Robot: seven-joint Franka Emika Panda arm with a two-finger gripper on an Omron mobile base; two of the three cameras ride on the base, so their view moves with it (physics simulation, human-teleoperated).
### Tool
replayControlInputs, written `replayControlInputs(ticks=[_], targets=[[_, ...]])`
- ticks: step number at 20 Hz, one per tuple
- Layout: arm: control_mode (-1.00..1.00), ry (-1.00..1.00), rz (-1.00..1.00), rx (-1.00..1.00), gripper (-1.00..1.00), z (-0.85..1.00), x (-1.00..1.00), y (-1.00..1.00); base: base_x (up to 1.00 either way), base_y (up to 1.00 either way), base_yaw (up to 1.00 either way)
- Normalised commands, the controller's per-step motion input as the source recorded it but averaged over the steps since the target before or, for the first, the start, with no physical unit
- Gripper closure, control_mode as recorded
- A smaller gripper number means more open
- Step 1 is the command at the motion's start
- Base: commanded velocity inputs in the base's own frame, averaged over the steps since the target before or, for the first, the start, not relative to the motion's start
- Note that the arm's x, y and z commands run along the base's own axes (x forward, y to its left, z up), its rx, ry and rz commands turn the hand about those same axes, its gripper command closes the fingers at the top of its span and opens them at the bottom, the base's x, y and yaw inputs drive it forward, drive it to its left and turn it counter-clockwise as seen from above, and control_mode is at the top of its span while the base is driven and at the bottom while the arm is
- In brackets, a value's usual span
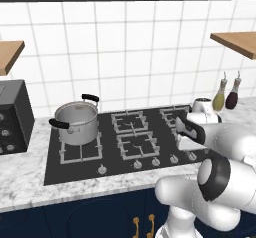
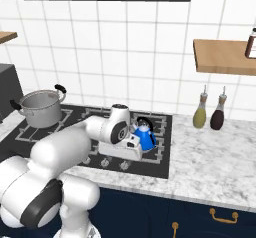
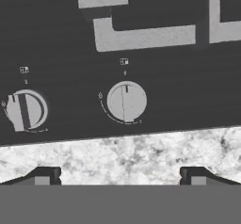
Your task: Pick the kettle from the counter and place it on a stove burner. Then turn the burner on.
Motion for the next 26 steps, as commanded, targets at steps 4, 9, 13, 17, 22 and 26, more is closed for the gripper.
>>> replayControlInputs(ticks=[4, 9, 13, 17, 22, 26], targets=[[-1.00, 0.00, 0.08, 0.00, -1.00, -0.19, 0.00, -0.05, 0.00, 0.00, 0.00], [-1.00, 0.00, 0.09, 0.00, -1.00, -0.19, 0.03, -0.10, 0.00, 0.00, 0.00], [-1.00, 0.00, 0.09, 0.00, -1.00, -0.17, 0.09, -0.08, 0.00, 0.00, 0.00], [-1.00, 0.00, 0.10, 0.00, -1.00, -0.21, 0.18, -0.01, 0.00, 0.00, 0.00], [-1.00, 0.00, 0.09, 0.00, -1.00, -0.21, 0.17, 0.00, 0.00, 0.00, 0.00], [-1.00, 0.00, 0.09, 0.00, -1.00, -0.17, 0.08, -0.01, 0.00, 0.00, 0.00]])
